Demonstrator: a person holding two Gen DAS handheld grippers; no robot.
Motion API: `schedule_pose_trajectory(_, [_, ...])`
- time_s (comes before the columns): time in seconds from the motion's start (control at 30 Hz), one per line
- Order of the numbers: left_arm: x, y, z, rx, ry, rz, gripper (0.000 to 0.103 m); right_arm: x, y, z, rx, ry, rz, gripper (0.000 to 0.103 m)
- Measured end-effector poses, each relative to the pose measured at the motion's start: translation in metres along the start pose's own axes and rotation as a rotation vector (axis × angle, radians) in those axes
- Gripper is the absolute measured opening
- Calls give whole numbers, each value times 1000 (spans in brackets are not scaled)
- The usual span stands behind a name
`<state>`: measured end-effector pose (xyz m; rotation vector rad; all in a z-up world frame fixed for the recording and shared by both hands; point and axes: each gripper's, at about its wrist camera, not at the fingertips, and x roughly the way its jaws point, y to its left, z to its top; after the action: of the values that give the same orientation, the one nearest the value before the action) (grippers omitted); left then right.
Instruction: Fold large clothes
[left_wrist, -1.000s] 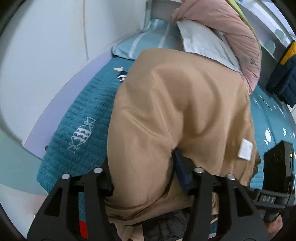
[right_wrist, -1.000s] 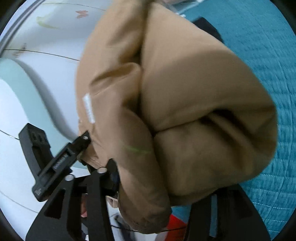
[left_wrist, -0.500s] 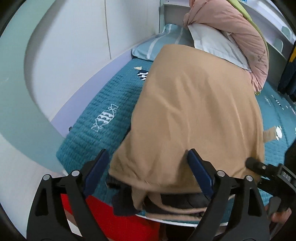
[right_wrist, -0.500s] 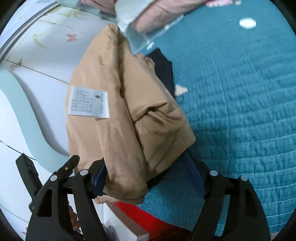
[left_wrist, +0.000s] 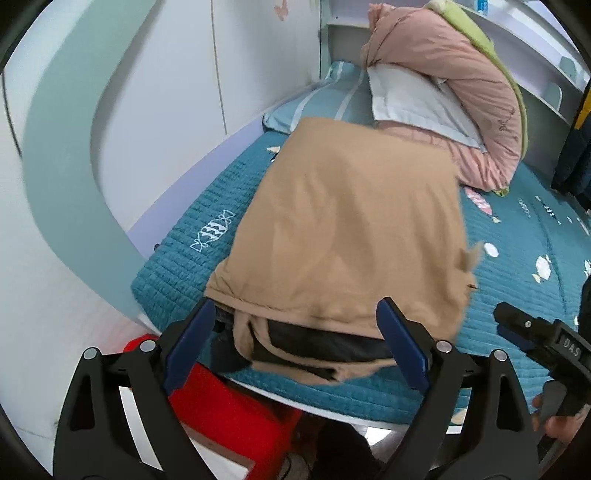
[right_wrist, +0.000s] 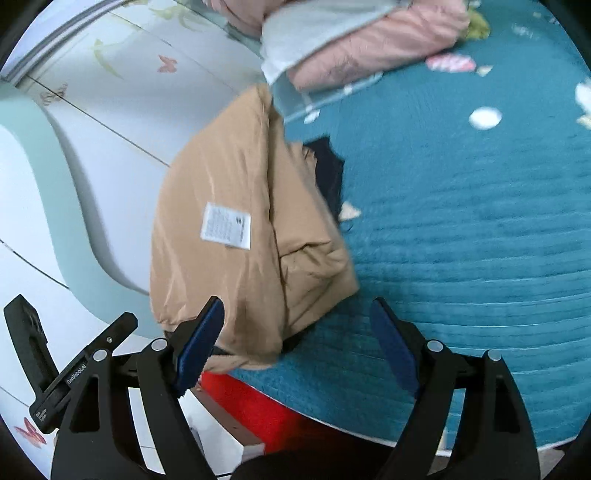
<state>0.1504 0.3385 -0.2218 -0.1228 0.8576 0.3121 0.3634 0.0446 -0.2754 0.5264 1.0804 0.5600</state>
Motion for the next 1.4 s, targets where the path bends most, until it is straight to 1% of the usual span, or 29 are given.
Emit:
schedule_pose_trajectory(0.03, [-7, -4, -1, 3, -8, -3, 89, -11, 2, 2, -12, -4, -10, 78])
schedule_pose_trajectory(0.1, [-30, -20, -5, 15, -31, 2, 90, -38, 4, -5, -43, -13, -23, 78])
schedule_pose_trajectory(0.13, [-43, -31, -7, 20, -36, 6, 91, -42, -2, -7, -57, -24, -27, 78])
schedule_pose_trajectory(0.2, [-63, -45, -11, 22, -43, 6, 91, -73, 11, -15, -110, -48, -49, 78])
schedule_pose_trajectory(0.23, [-73, -53, -13, 24, -54, -9, 91, -88, 19, -16, -144, -62, -64, 79])
schedule_pose_trajectory(0.27, [-86, -63, -17, 34, -66, -14, 91, -93, 26, -18, -168, -70, -72, 80])
schedule_pose_trajectory(0.37, [-122, -94, -27, 87, -114, -12, 92, -140, 38, -34, -269, -111, -114, 81])
schedule_pose_trajectory(0.43, [-140, -111, -31, 116, -132, -19, 93, -160, 43, -40, -318, -138, -137, 84])
schedule_pose_trajectory(0.53, [-171, -138, -40, 160, -184, 8, 93, -192, 48, -54, -360, -187, -166, 86])
schedule_pose_trajectory(0.63, [-200, -156, -46, 172, -224, -27, 94, -224, 54, -62, -402, -248, -209, 88])
schedule_pose_trajectory(0.73, [-218, -167, -48, 167, -249, -39, 95, -252, 62, -68, -440, -298, -233, 90])
schedule_pose_trajectory(0.8, [-234, -173, -50, 157, -273, -54, 95, -268, 66, -72, -459, -331, -252, 94])
schedule_pose_trajectory(0.97, [-269, -182, -50, 140, -327, -83, 95, -308, 74, -80, -477, -401, -257, 95])
schedule_pose_trajectory(1.07, [-288, -188, -51, 145, -358, -103, 98, -325, 80, -85, -490, -433, -256, 95])
schedule_pose_trajectory(1.27, [-320, -203, -56, 164, -423, -127, 98, -350, 90, -93, -518, -485, -262, 95])
schedule_pose_trajectory(1.4, [-337, -209, -60, 172, -458, -145, 98, -369, 97, -100, -539, -543, -288, 95])
